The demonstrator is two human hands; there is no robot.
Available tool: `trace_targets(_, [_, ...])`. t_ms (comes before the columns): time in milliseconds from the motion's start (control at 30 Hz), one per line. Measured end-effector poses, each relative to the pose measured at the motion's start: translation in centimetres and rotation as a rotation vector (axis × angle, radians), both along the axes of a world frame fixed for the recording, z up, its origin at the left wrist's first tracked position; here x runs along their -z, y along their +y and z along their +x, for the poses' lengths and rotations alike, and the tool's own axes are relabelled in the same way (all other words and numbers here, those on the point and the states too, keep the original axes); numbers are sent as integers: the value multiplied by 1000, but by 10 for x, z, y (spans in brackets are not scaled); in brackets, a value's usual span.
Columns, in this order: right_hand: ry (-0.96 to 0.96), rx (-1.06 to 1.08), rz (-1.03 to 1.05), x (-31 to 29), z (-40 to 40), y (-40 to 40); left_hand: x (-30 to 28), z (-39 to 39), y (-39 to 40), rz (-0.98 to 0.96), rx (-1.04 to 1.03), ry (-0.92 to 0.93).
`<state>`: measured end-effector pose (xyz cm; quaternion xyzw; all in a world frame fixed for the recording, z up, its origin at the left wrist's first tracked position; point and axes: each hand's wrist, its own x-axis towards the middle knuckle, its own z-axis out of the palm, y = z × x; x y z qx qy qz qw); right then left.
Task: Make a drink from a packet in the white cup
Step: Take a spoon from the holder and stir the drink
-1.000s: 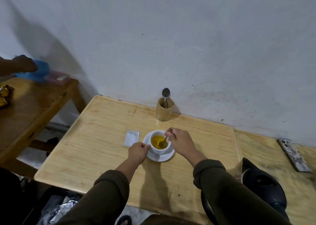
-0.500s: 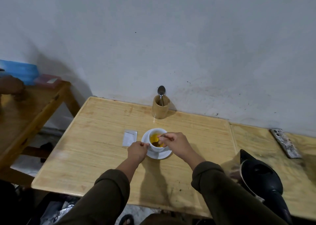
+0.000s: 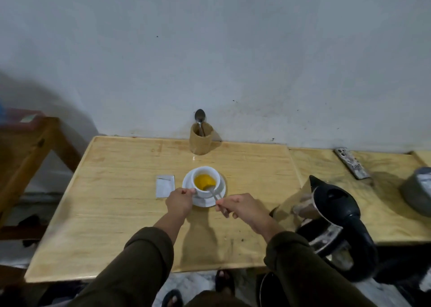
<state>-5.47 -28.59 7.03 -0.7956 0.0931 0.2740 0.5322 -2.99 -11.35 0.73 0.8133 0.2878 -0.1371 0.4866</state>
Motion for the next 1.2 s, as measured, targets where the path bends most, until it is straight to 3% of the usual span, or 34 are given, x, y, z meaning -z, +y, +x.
trace_targets(200, [28, 109, -45, 25, -20, -4, 3, -6, 2, -99, -65, -36])
trace_targets(467, [67, 432, 56, 58, -36, -14, 5, -25, -6, -149, -115, -122])
trace_targets(667, [128, 585, -105, 81, -5, -28, 12, -27, -17, -110, -109, -87])
trace_targets(1200, [27, 374, -418, 97, 16, -27, 25, -26, -35, 21, -200, -146])
